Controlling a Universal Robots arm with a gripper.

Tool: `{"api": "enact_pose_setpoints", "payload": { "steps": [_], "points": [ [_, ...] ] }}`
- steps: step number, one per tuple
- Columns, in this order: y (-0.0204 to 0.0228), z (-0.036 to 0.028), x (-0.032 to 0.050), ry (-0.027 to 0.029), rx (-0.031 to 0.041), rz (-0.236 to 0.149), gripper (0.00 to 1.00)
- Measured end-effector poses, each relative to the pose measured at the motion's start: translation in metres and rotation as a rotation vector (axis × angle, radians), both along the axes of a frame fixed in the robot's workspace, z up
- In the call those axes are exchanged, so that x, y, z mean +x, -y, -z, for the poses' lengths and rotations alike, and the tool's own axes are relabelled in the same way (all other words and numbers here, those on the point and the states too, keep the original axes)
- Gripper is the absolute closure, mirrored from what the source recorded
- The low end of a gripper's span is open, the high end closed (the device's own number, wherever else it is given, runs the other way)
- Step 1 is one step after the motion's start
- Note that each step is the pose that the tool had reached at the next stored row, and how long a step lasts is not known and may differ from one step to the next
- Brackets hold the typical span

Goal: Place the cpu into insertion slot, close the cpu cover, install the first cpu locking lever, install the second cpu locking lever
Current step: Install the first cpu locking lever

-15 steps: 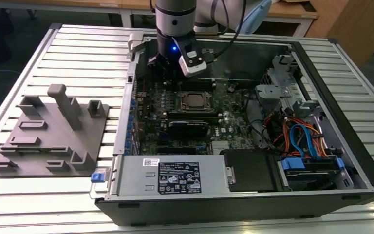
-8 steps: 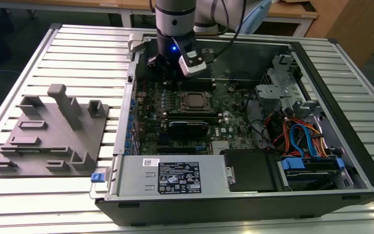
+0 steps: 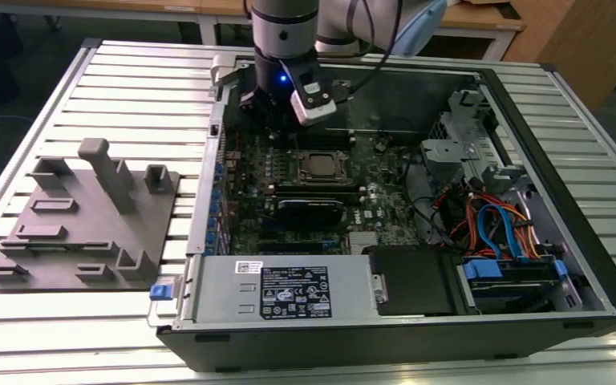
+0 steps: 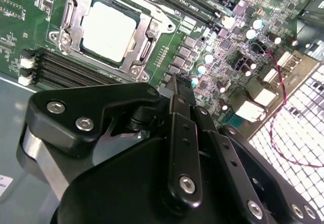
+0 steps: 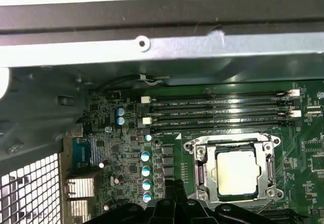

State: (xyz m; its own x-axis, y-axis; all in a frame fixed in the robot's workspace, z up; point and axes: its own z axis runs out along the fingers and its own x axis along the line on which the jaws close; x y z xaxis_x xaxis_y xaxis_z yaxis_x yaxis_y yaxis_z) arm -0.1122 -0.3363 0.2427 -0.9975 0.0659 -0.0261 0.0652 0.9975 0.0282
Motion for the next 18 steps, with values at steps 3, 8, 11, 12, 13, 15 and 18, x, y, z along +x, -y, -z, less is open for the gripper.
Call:
{"api": "enact_pose_setpoints", "payload": {
  "steps": [3, 8, 11, 12, 13, 15, 18],
  "points": [
    [-0.0012, -0.0036, 0.0000, 0.0002, 0.0011, 0.000, 0.90],
    [-0.0041, -0.0076, 0.0000, 0.0001, 0.0014, 0.000, 0.90],
    [-0.0080, -0.0078, 0.0000, 0.0001, 0.0015, 0.000, 0.90],
    [-0.0104, -0.0078, 0.0001, 0.0001, 0.0015, 0.000, 0.90],
    [-0.0133, -0.0079, 0.0001, 0.0000, 0.0014, 0.000, 0.90],
    [-0.0174, -0.0079, 0.0000, 0.0001, 0.0015, 0.000, 0.90],
    [-0.0191, -0.0079, 0.0000, 0.0000, 0.0014, 0.000, 0.90]
  ]
}}
